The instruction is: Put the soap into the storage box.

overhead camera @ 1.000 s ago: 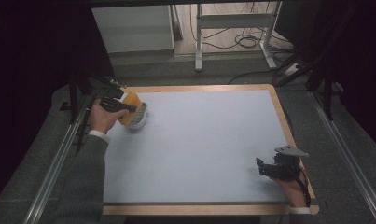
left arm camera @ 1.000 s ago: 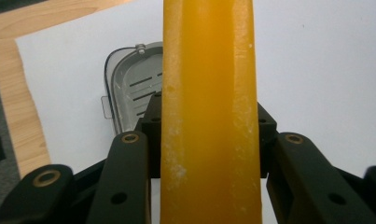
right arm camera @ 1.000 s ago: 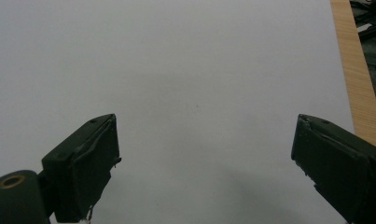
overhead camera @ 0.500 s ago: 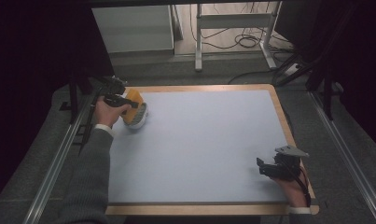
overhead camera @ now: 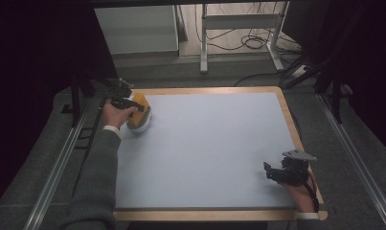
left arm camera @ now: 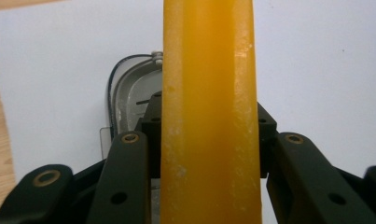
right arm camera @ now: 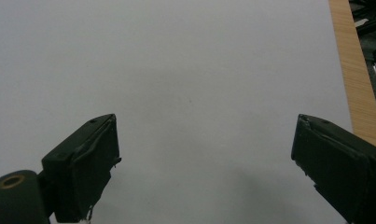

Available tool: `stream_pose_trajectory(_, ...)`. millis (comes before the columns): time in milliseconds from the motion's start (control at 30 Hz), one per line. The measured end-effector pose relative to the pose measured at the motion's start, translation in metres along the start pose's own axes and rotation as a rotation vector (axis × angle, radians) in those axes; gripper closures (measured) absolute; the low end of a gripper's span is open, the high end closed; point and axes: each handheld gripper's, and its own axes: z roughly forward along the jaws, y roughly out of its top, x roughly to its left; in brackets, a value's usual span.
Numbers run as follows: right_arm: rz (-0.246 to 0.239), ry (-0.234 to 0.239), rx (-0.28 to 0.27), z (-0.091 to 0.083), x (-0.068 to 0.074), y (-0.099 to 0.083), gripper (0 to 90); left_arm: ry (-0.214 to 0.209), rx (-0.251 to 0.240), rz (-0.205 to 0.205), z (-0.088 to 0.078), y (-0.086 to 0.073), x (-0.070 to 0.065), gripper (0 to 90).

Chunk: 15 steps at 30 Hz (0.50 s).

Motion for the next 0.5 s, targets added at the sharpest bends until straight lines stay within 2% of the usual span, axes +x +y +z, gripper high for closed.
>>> stream_pose_trajectory(33, 0.0, 0.0, 0.0, 0.0, 0.0, -0.0001, 7.6, 0.009, -0.007, -0.015, 0.0027, -0.0007, 0.0016, 60.9)
stream_pose_trajectory(267, 0.001, -0.004, 0.002, 0.0008, -0.0001, -0.0006, 7.6, 0.019, 0.007, -0.052, 0.0093, -0.0045, 0.0082, 60.9)
stream_pose_trajectory(500, -0.008, -0.002, 0.003, 0.0012, 0.0026, 0.0002, 7.6, 0.02, -0.006, -0.077, 0.0106, -0.0041, 0.0065, 60.9)
